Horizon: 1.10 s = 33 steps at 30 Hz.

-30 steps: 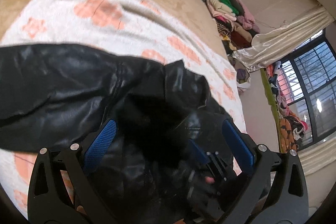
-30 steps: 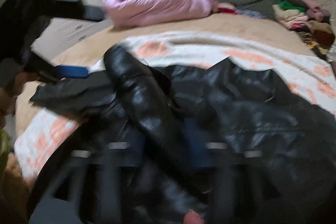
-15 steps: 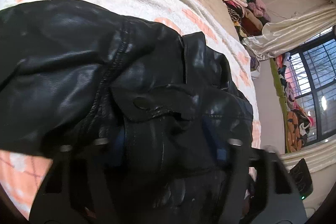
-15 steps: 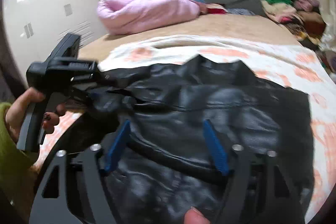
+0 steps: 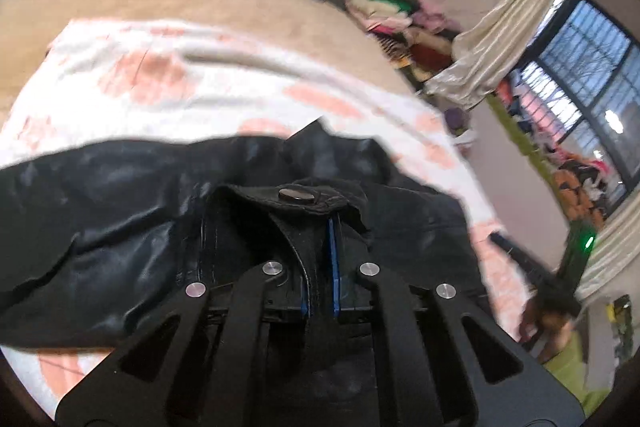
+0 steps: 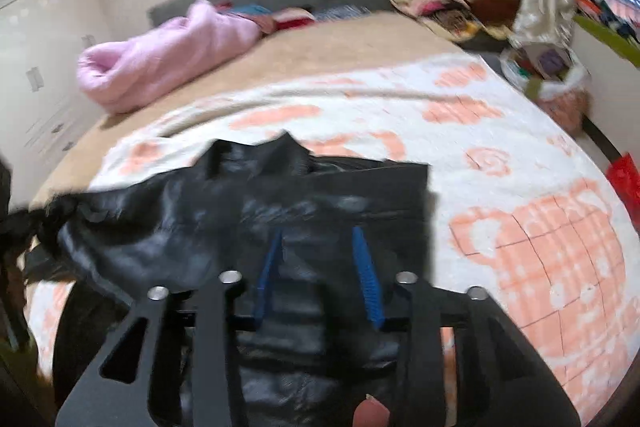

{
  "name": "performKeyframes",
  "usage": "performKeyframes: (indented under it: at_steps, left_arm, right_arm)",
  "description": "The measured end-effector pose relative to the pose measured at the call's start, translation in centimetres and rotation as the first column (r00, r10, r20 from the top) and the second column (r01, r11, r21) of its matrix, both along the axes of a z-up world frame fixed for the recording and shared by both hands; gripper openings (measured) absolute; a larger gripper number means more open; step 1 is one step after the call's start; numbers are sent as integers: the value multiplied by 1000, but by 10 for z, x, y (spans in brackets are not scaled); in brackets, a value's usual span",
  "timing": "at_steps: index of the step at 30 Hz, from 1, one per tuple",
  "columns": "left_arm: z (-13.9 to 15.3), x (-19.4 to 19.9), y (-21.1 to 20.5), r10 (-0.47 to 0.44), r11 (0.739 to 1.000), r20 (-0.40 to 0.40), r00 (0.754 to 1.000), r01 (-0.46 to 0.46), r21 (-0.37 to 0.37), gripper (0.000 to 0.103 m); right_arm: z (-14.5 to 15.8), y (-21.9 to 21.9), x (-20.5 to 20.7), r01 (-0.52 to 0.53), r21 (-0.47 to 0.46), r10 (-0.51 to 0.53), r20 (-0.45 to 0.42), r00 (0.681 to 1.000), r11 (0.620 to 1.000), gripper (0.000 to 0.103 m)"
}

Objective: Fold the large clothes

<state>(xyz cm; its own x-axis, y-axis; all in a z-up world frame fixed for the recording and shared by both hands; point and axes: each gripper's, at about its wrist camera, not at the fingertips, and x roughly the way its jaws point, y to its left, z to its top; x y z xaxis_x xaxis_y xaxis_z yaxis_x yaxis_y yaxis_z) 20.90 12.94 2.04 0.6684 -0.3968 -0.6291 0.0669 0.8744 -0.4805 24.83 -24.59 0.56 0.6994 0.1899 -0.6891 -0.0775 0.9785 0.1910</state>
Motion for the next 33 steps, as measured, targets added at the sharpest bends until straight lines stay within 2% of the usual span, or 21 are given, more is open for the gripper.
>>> performKeyframes:
  at_steps: [3, 7, 9, 10, 12, 14, 17, 18, 19, 20, 21, 24, 25, 27, 30, 33]
  left_arm:
    - [-33, 10, 6, 26, 1000, -77, 997, -27, -7, 2]
    - [-59, 13, 17, 56, 998, -168, 984, -61, -21, 3]
    - [-65, 13, 16, 53, 999, -182, 982, -54, 3, 3]
    - [-67, 13, 15, 50, 999, -180, 982, -47, 20, 3]
    - [-68, 15, 14, 52, 999, -185, 981, -51, 15, 3]
    - [-72, 16, 18, 52, 998, -193, 980, -55, -9, 4]
    - [-73, 16, 20, 54, 998, -194, 980, -60, -24, 4]
    - [-70, 14, 18, 52, 998, -186, 981, -56, -14, 5]
    - [-67, 13, 18, 54, 998, -182, 982, -56, -6, 7]
    - [-65, 12, 18, 56, 998, -179, 982, -57, -2, 8]
    - [-61, 10, 17, 60, 998, -175, 983, -59, 10, 13]
    - [-47, 4, 12, 79, 994, -165, 983, -64, 93, 26]
    - [-42, 3, 9, 80, 992, -155, 985, -63, 111, 28]
    - [-31, -1, 1, 85, 981, -133, 987, -60, 186, 32]
    - [-11, -8, -13, 94, 945, -76, 993, -65, 321, 46]
    - [0, -16, -21, 91, 934, -41, 995, -71, 350, 46]
  right_arm:
    - [-17, -4, 24, 12, 52, -8, -70, 998, 999, 29]
    - [-44, -5, 49, 33, -20, -36, -153, 988, 999, 28]
    - [-61, -16, 56, 67, -22, -70, -200, 977, 998, 27]
    - [-70, -22, 58, 82, -2, -80, -227, 971, 997, 22]
    - [-80, -33, 60, 98, 36, -87, -234, 968, 995, 16]
    - [-85, -40, 60, 97, 77, -77, -230, 970, 992, 15]
    - [-79, -35, 56, 82, 47, -70, -213, 975, 996, 17]
    - [-72, -30, 52, 66, 17, -61, -193, 979, 998, 24]
    - [-65, -26, 48, 53, -2, -53, -176, 983, 999, 41]
    - [-58, -19, 43, 33, -23, -36, -155, 987, 999, 50]
    - [-52, -13, 37, 18, -45, -24, -138, 990, 999, 57]
    - [-39, 0, 20, -25, -70, 18, -101, 995, 997, 59]
    - [-36, 3, 16, -35, -67, 29, -96, 995, 997, 66]
    - [-30, 10, 5, -47, -69, 41, -81, 996, 997, 73]
    - [-28, 20, -7, -59, -84, 52, -83, 995, 995, 74]
    - [-30, 28, -20, -62, -109, 53, -88, 995, 992, 74]
